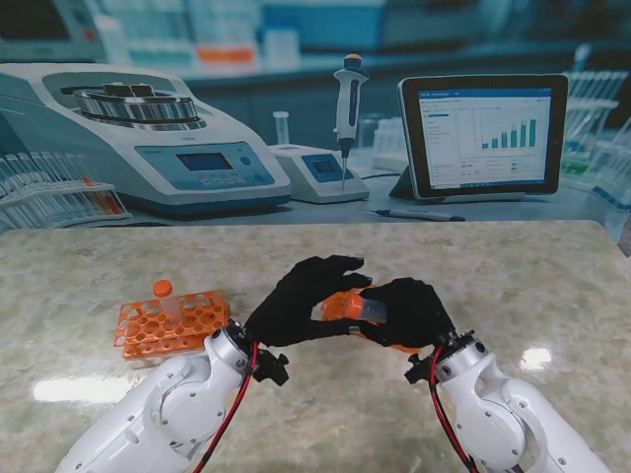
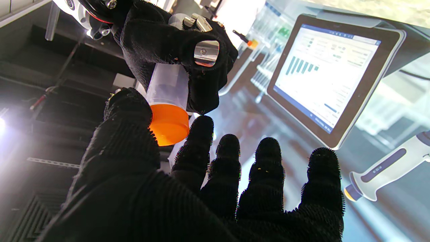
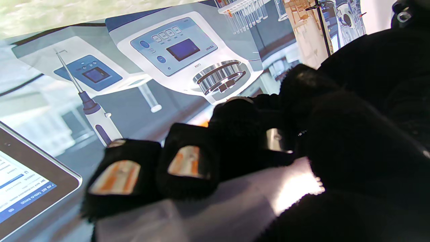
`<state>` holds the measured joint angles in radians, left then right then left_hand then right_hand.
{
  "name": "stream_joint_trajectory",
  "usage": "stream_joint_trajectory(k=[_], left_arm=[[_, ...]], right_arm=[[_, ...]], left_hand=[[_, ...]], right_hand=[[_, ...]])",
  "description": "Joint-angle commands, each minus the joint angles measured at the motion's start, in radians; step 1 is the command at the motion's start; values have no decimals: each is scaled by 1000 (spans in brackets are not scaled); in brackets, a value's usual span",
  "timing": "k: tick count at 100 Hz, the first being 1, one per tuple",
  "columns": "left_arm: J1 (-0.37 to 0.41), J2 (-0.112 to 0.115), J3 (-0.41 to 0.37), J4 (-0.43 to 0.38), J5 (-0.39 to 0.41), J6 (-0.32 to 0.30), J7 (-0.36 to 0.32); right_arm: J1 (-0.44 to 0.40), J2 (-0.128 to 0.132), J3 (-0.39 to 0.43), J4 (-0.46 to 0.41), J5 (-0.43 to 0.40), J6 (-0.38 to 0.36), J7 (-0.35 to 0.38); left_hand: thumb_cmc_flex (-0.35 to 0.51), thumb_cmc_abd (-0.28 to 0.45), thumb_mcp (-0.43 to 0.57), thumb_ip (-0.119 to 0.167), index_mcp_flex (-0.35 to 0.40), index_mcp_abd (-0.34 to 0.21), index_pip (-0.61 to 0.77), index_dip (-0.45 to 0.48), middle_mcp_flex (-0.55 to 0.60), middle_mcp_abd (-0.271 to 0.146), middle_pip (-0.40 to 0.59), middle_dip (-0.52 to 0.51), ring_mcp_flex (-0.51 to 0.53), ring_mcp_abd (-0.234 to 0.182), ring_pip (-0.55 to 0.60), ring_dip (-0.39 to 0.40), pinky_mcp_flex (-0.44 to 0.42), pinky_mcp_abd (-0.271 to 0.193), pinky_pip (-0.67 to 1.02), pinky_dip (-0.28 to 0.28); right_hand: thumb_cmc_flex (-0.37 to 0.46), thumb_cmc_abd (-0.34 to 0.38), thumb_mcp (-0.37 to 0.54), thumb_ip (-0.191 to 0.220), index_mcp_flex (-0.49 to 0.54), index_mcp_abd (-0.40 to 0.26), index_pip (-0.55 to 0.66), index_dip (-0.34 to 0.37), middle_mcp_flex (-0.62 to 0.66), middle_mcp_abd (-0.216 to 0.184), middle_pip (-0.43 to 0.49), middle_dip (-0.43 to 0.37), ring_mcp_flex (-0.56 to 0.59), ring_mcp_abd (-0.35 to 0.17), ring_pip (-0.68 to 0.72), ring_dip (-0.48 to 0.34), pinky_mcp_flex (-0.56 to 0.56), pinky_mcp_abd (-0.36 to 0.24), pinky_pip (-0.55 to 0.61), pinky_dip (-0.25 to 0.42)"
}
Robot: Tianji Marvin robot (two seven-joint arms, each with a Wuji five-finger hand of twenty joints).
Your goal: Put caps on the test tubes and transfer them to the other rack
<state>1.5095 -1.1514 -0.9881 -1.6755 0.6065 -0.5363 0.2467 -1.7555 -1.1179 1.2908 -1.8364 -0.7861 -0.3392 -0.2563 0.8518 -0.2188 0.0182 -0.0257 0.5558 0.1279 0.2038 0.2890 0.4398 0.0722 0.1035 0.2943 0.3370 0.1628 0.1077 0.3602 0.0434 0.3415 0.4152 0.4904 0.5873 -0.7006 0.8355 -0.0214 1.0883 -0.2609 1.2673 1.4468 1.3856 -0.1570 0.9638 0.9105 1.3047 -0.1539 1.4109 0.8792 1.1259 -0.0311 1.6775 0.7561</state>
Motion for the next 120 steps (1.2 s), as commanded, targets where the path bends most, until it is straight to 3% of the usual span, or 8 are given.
stream_joint_trajectory(k=[1,29,41,61,62,65,106,120], left_arm=[[3,-1,-1,-10,1,3,-1],[7,-3,-2,-11,6,2,11],[8,-5,-2,-10,4,-1,17],[6,-8,3,-7,1,-6,28],[6,-8,3,-6,2,-6,28],[6,-8,3,-6,2,-7,29],[1,-9,9,6,15,-22,38],[-1,-8,11,10,25,-26,43]], right_arm=[[-8,-1,-3,-6,-1,3,4],[-8,-1,-2,-8,-2,2,4],[-7,-1,-2,-8,-2,0,5],[-7,0,-1,-8,-2,-1,7],[-7,0,-1,-8,-2,-1,7],[-7,0,-1,-8,-2,-1,7],[-6,-1,-1,-9,-2,-2,6],[-6,0,0,-10,-2,-5,7]], left_hand=[[25,53,0,11,30,-4,14,14,21,-3,2,-6,19,-32,6,13,4,15,9,20],[99,84,25,15,104,-3,33,15,50,-4,13,-2,48,-34,17,21,11,17,20,18],[140,90,30,11,152,-42,60,28,69,-22,20,0,68,-36,24,26,12,20,22,16],[308,106,-8,15,233,-110,141,52,104,-52,39,-1,100,-44,33,38,21,23,33,6],[336,108,-14,21,236,-115,154,48,109,-76,43,0,102,-43,33,39,20,22,34,4],[357,108,-10,24,244,-126,164,49,111,-87,46,1,103,-43,33,39,20,22,34,4],[439,37,28,38,241,-251,208,32,117,-102,61,0,111,-48,34,40,23,18,34,-2],[439,3,68,24,220,-302,250,15,122,-91,59,-8,112,-46,36,39,24,18,37,-7]], right_hand=[[38,43,11,10,45,-42,61,27,54,30,14,21,22,-139,208,77,77,-83,315,58],[37,44,10,10,45,-42,61,27,54,30,14,21,22,-139,208,77,77,-83,315,58],[37,44,11,10,45,-42,61,27,54,30,14,21,22,-139,208,77,77,-83,315,58],[36,44,10,10,45,-42,61,27,54,28,14,21,22,-139,208,77,77,-83,315,58],[35,45,10,10,45,-42,61,27,54,28,14,21,22,-139,208,77,77,-83,315,58],[37,44,10,10,45,-42,61,27,54,29,14,21,22,-139,208,77,77,-83,315,58],[37,44,10,10,45,-42,61,27,54,29,14,21,22,-139,208,77,77,-83,315,58],[36,44,10,9,45,-42,61,27,54,28,14,21,22,-139,208,77,77,-83,315,58]])
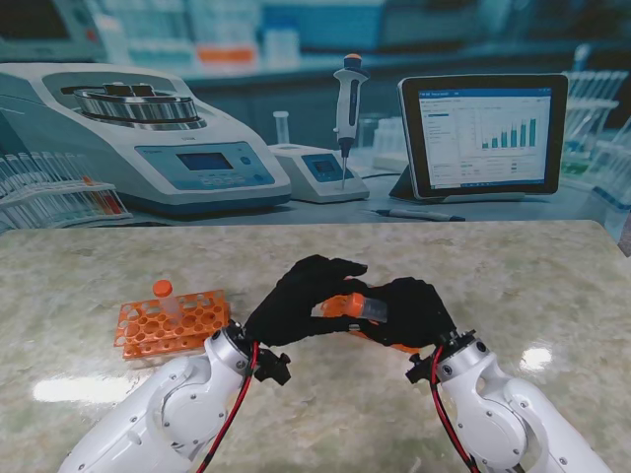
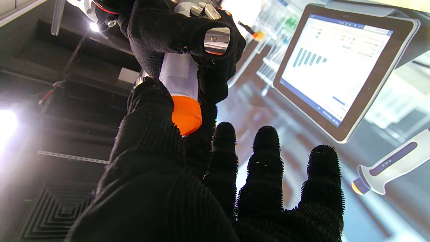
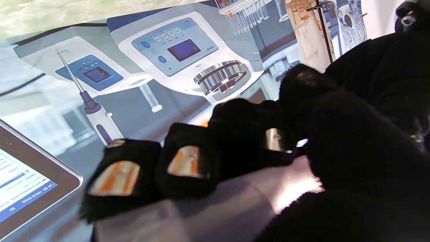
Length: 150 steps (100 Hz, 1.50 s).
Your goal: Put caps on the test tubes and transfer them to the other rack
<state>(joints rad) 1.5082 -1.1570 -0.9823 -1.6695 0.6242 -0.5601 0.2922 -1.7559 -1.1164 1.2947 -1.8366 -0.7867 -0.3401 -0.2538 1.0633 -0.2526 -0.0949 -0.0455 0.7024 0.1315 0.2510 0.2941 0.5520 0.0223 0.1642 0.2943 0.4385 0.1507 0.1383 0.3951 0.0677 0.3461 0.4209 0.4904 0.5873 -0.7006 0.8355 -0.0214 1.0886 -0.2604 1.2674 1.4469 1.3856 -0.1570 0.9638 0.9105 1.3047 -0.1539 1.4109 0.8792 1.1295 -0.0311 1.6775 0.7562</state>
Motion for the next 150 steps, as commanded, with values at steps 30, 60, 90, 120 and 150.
stream_joint_trajectory(k=[30,60,90,120,150], left_arm=[[-3,-2,9,10,28,-15,8],[-7,0,11,11,53,-28,16],[1,4,3,1,70,-44,15],[0,6,3,4,69,-48,7],[7,6,2,11,56,-42,0]], right_arm=[[-3,-2,-6,-10,-1,-4,4],[-2,-3,-10,-12,0,-2,4],[-3,-2,-9,-13,0,-2,6],[-3,-2,-9,-13,0,-2,6],[-1,-3,-10,-13,-2,-2,-2]], left_hand=[[227,-19,249,42,8,-371,226,16,10,-7,-14,-15,6,-36,4,3,2,9,39,-11],[201,-84,382,23,-34,-387,207,7,-1,-13,-15,-18,-4,-38,3,1,-2,5,51,-20],[214,-95,428,17,-70,-403,201,6,-12,-17,-17,-21,-13,-40,1,0,-8,1,56,-23],[189,-95,452,9,-102,-403,191,2,-22,-18,-18,-24,-21,-42,-1,-1,-14,-3,58,-25],[139,-74,400,12,-115,-372,159,-15,-30,-13,-24,-26,-26,-39,-2,-1,-19,-2,53,-26]], right_hand=[[36,43,9,9,45,-42,61,27,55,28,14,21,22,-139,208,77,73,-83,315,58],[36,44,9,9,45,-42,61,27,54,28,14,21,22,-139,208,77,73,-83,315,58],[35,42,9,9,45,-42,61,27,54,29,14,21,22,-139,208,77,73,-84,314,58],[37,42,9,9,45,-43,60,27,54,29,15,21,22,-139,208,77,73,-84,314,58],[36,44,9,9,45,-43,60,27,55,27,15,21,22,-141,207,77,73,-85,314,58]])
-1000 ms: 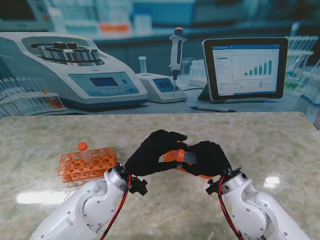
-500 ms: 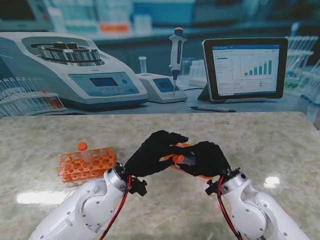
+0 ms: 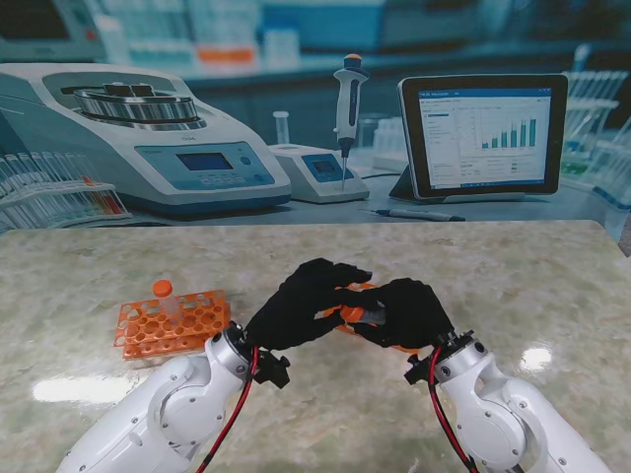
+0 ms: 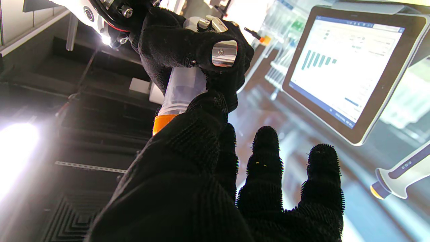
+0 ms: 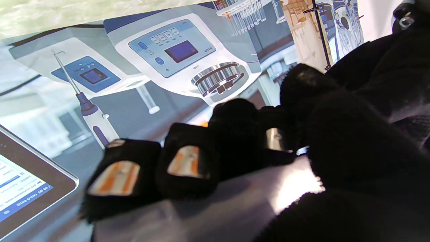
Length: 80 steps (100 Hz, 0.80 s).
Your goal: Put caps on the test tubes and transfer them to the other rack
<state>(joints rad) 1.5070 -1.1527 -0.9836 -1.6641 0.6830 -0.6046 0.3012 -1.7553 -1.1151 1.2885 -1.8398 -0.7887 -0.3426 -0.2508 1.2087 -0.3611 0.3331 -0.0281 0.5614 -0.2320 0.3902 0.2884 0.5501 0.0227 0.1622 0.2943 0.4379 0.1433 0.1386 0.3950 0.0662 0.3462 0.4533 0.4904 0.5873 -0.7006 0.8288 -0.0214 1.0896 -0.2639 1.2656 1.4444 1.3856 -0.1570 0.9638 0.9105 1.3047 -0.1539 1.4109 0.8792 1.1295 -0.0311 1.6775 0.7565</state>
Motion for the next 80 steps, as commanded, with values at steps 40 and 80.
stream_joint_trajectory(k=[40,80], left_arm=[[17,3,-3,5,-14,-2,-21],[21,1,3,4,-47,4,-34]], right_arm=[[-3,-8,1,-15,3,5,-18],[-6,-11,5,-19,10,9,-27]], left_hand=[[-138,20,-127,-2,-2,36,-41,-40,-41,-10,-33,-28,-37,-28,-9,-3,-24,-3,7,-26],[-285,115,-200,-10,-27,90,-104,-73,-47,-2,-40,-28,-45,-27,-12,-4,-27,-4,-7,-20]], right_hand=[[35,44,17,9,44,-40,62,30,54,28,15,21,22,-141,207,77,73,-85,314,57],[35,44,17,8,43,-42,62,30,54,27,15,21,22,-141,207,77,73,-85,314,57]])
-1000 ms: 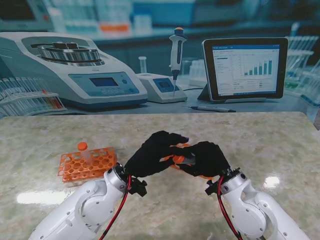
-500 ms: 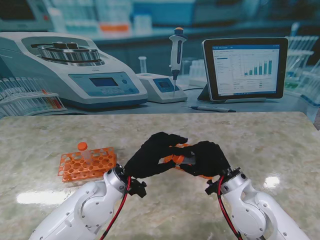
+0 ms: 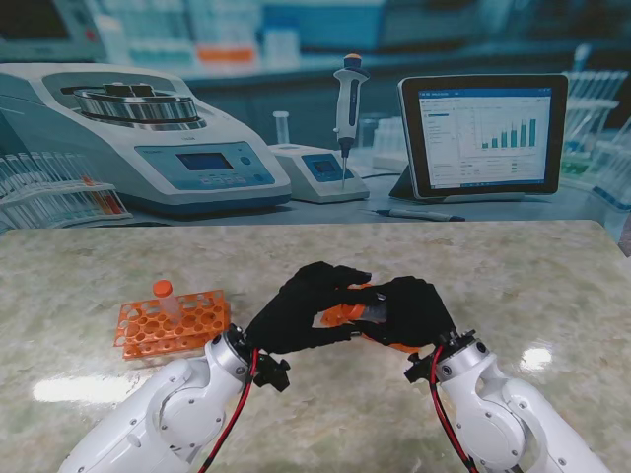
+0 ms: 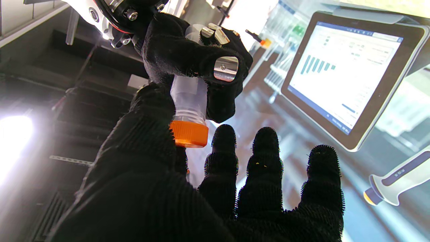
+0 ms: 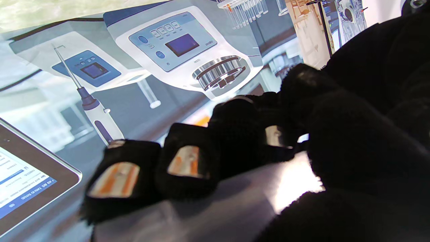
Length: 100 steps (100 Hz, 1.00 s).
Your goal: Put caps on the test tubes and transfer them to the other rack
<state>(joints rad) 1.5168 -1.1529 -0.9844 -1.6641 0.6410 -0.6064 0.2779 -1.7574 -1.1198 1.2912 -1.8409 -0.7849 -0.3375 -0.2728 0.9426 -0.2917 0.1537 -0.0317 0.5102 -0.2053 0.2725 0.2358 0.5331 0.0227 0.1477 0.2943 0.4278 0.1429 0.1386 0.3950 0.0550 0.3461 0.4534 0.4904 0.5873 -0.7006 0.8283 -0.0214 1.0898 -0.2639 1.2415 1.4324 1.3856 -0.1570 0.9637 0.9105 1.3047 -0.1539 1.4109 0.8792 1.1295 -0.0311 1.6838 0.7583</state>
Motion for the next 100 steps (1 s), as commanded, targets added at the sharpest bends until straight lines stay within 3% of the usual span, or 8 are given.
stream_joint_trajectory(k=[1,7,27,32,43,65,94,100], left_arm=[[11,1,4,4,-6,7,-11],[12,1,4,2,-12,10,-14],[18,0,-1,-6,-22,19,-16],[18,0,-2,-6,-20,22,-14],[17,-2,-1,-5,-17,28,-4],[15,-9,8,-2,-15,46,24],[5,-19,26,2,12,65,77],[3,-20,29,4,16,69,87]], right_arm=[[-4,-6,2,-18,6,4,-5],[-4,-6,3,-18,6,4,-4],[-6,-5,6,-19,6,4,-2],[-7,-5,7,-19,6,4,-3],[-7,-6,8,-19,6,3,-3],[-8,-6,9,-19,5,0,-5],[-9,-6,11,-20,5,-2,-7],[-10,-6,12,-20,5,-3,-7]], left_hand=[[-22,57,-22,-6,23,64,12,-21,-30,-3,-25,-28,-35,-28,-12,-3,-16,-5,-7,-19],[32,107,-133,12,24,72,0,-29,-29,-4,-27,-24,-35,-29,-13,-1,-14,-7,-21,0],[64,187,-122,14,31,96,-2,-31,-24,-5,-22,-22,-28,-35,-8,1,-9,-12,-20,1],[103,206,-128,10,41,110,-10,-34,-20,-41,-12,-16,-21,-37,-5,4,-5,-12,-16,4],[178,230,-133,7,56,123,-16,-31,-6,-57,1,-13,-7,-41,2,10,1,-13,-7,6],[242,227,-134,18,80,147,-18,-30,42,-80,29,-3,41,-50,24,21,32,-9,21,11],[327,194,-126,36,136,107,19,-2,191,-55,61,2,220,-73,127,98,126,0,178,31],[337,190,-120,42,144,93,35,4,240,-50,58,53,257,-67,159,132,136,4,228,19]], right_hand=[[35,44,18,8,43,-42,86,42,54,27,15,21,22,-141,207,77,73,-85,308,55],[34,44,17,8,43,-42,86,42,54,28,15,21,22,-141,207,77,73,-85,308,55],[36,46,17,8,43,-42,86,43,54,28,15,21,22,-142,207,77,73,-85,308,55],[35,45,17,8,43,-42,86,43,54,27,15,21,22,-142,207,77,73,-85,308,55],[36,45,17,8,43,-42,86,43,54,28,15,21,22,-142,207,77,73,-85,308,55],[35,46,17,8,43,-44,86,43,54,28,15,21,22,-142,207,77,73,-85,308,55],[34,45,15,7,43,-44,86,44,55,28,15,21,22,-142,207,77,73,-85,308,55],[35,47,16,8,43,-44,86,44,54,28,15,21,22,-142,207,77,73,-85,308,55]])
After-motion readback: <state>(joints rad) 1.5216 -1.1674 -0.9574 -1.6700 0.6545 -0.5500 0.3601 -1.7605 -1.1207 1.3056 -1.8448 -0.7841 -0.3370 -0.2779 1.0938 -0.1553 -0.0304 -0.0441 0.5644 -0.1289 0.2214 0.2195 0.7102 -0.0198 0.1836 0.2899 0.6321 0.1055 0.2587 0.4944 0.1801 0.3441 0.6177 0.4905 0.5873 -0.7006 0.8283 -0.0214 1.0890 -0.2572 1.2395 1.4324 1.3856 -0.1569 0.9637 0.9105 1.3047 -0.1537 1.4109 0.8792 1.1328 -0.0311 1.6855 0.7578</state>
